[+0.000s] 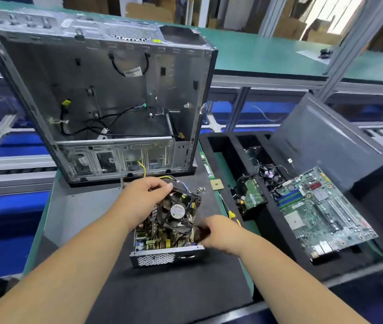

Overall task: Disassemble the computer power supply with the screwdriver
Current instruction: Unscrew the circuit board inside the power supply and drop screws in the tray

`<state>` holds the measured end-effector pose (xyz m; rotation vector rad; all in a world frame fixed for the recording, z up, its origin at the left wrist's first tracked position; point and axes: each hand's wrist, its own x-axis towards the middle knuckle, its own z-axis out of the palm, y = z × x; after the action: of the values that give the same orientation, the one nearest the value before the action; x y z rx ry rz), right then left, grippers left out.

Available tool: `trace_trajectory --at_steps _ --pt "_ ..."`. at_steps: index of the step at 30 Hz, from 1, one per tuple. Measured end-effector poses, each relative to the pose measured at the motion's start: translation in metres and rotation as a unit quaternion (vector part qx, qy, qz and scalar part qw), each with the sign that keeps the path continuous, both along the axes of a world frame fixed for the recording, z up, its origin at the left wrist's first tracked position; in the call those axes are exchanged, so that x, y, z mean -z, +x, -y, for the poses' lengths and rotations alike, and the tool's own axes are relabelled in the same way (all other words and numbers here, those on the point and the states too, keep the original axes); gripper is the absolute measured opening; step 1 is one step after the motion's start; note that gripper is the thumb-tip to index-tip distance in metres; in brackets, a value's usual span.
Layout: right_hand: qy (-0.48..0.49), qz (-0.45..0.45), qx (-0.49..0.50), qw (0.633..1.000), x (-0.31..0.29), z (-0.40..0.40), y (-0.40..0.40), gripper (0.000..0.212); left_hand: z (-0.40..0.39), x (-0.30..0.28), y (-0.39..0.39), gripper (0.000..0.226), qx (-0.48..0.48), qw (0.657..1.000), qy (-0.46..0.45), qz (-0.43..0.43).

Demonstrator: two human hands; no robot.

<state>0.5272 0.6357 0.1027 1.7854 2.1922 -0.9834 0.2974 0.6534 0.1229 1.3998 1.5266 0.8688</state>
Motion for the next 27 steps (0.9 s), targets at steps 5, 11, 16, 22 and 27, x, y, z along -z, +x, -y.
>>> trace_trajectory --at_steps 5,11,16,22,27 --pt "0.024 0.004 0.0 1.0 0.009 0.002 -0.005 0.01 0.002 0.006 -0.001 0.018 -0.015 1.0 -0.007 0.002" --pt "0.061 0.006 -0.048 0.997 0.017 -0.003 -0.008 0.006 0.005 0.016 -0.004 0.023 -0.024 0.999 -0.026 0.005" --pt "0.098 0.04 -0.112 0.988 0.012 -0.004 -0.009 0.013 0.009 0.022 -0.001 0.021 -0.026 1.0 -0.016 -0.001" --pt "0.112 0.051 -0.156 0.98 0.014 -0.008 -0.011 0.029 0.012 0.022 0.002 0.029 -0.03 0.998 -0.045 -0.04" --pt "0.125 0.014 -0.136 0.983 0.019 -0.005 -0.007 0.018 0.013 0.022 0.005 0.027 0.017 0.99 -0.046 -0.134"
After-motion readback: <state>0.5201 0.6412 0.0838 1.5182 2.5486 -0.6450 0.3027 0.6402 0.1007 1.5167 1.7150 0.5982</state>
